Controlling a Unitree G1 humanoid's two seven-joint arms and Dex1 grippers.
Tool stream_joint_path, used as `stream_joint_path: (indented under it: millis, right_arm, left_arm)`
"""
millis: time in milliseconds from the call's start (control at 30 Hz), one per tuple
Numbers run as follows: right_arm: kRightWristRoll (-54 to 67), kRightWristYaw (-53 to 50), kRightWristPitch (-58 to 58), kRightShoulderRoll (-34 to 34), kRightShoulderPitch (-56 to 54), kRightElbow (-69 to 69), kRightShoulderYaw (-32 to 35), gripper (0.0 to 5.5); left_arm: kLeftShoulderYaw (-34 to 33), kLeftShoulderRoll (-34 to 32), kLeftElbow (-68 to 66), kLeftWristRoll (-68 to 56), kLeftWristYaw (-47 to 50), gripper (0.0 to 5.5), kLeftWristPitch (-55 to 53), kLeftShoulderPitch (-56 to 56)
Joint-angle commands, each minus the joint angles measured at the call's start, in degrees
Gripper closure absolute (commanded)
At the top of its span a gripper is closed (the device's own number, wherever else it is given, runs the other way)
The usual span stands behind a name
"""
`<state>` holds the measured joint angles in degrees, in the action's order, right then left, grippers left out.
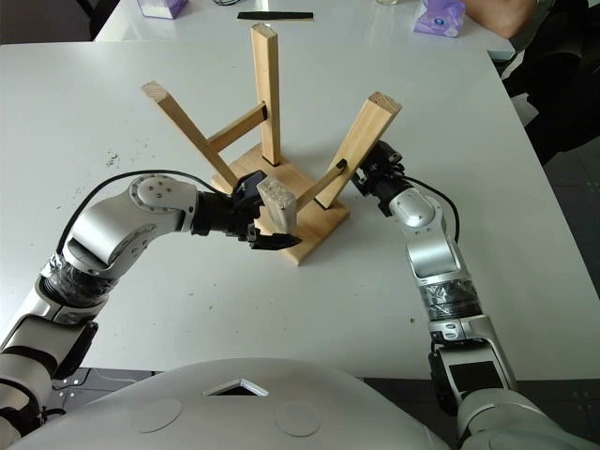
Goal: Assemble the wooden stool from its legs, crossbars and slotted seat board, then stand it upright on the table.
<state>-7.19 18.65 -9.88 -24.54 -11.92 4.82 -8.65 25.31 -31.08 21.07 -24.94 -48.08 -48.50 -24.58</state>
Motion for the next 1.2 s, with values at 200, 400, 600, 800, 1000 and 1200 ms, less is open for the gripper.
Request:
stream_joint_path:
  millis: [200,400,600,800,1000,1200]
  right_arm:
    - [-0.7,0.7,2.3,-0.5,-0.5,-1.2,0.9,2.31]
    - [-0.7,0.2,1.5,-1.4,0.0,-1.9,3.1,2.31]
    - [-1.2,0.0,1.4,-2.6,0.4,-0.5,4.6,2.31]
    - [-1.4,0.5,2.0,-3.2,0.5,-0.5,4.7,2.31]
    - [-1.3,0.6,1.7,-3.6,0.9,-1.4,5.6,2.31]
    - [0.5,0.2,-0.6,-4.3,1.5,-5.0,9.7,2.31]
  left_arm:
    - [-3.1,-2.3,2.9,0.6,-0.7,1.44,3.4,3.1]
    - [-7.5,-4.1,3.4,-0.8,-1.5,1.44,3.7,4.2]
    - [-10.0,-4.7,5.8,-2.8,-3.0,1.44,4.2,5.6]
    - [-8.9,-6.4,7.4,-2.1,-4.7,1.44,6.3,7.9]
    - [-5.9,-9.9,6.0,2.7,-6.9,1.44,11.1,10.5]
    - [-11.1,-11.8,3.9,1.5,-7.5,1.44,12.7,13.7]
